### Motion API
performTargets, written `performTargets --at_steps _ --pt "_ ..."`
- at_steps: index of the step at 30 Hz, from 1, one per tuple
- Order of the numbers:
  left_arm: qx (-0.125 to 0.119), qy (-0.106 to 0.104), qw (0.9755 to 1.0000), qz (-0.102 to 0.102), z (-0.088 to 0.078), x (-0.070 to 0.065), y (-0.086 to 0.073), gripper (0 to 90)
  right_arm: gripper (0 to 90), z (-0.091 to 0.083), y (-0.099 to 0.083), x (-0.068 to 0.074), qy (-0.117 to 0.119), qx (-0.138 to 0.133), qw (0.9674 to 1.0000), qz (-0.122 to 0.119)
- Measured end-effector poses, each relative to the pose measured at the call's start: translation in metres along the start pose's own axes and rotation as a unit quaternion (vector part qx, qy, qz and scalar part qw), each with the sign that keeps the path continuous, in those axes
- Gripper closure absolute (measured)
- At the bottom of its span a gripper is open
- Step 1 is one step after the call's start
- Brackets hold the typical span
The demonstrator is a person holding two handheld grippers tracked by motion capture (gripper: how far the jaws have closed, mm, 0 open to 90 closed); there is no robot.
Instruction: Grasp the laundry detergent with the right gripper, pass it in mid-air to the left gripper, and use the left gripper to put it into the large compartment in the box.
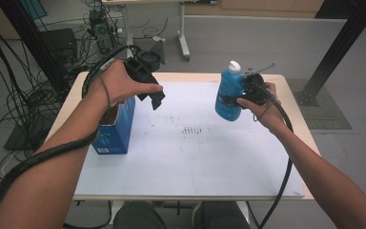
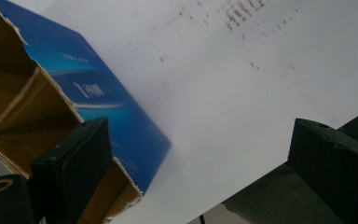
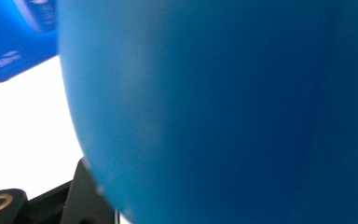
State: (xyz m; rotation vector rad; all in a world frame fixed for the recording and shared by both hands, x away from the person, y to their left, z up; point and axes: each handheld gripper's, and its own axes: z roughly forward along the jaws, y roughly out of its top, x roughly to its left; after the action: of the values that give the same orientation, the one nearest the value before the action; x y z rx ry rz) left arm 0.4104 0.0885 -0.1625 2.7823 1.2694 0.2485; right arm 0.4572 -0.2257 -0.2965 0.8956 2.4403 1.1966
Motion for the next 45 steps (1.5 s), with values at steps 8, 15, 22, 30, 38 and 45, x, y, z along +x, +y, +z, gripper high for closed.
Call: performTargets --at_steps 8,15,22,30,38,45 --pt "-0.009 0.009 0.9972 0.074 -0.021 -0.002 0.014 6.5 43.8 0.009 0.026 0.015 0.078 0.001 0.9953 -0.057" --pt "-0.004 0.018 0.9909 0.133 -0.03 -0.008 0.019 6.5 43.7 0.02 0.041 0.03 0.128 0.01 0.9864 -0.103" --pt "0.0 0.008 0.9826 0.186 -0.031 -0.014 0.021 6.4 43.6 0.03 0.053 0.054 0.183 0.022 0.9705 -0.155" --pt "0.009 0.0 0.9732 0.23 -0.029 -0.016 0.021 6.4 43.6 0.045 0.061 0.079 0.218 0.031 0.9572 -0.188" --pt "0.007 -0.011 0.9687 0.248 -0.029 -0.018 0.02 6.0 43.6 0.063 0.065 0.101 0.247 0.035 0.9458 -0.208" --pt "0.011 -0.013 0.9636 0.267 -0.032 -0.025 0.026 5.9 43.5 0.066 0.068 0.11 0.261 0.023 0.9415 -0.212"
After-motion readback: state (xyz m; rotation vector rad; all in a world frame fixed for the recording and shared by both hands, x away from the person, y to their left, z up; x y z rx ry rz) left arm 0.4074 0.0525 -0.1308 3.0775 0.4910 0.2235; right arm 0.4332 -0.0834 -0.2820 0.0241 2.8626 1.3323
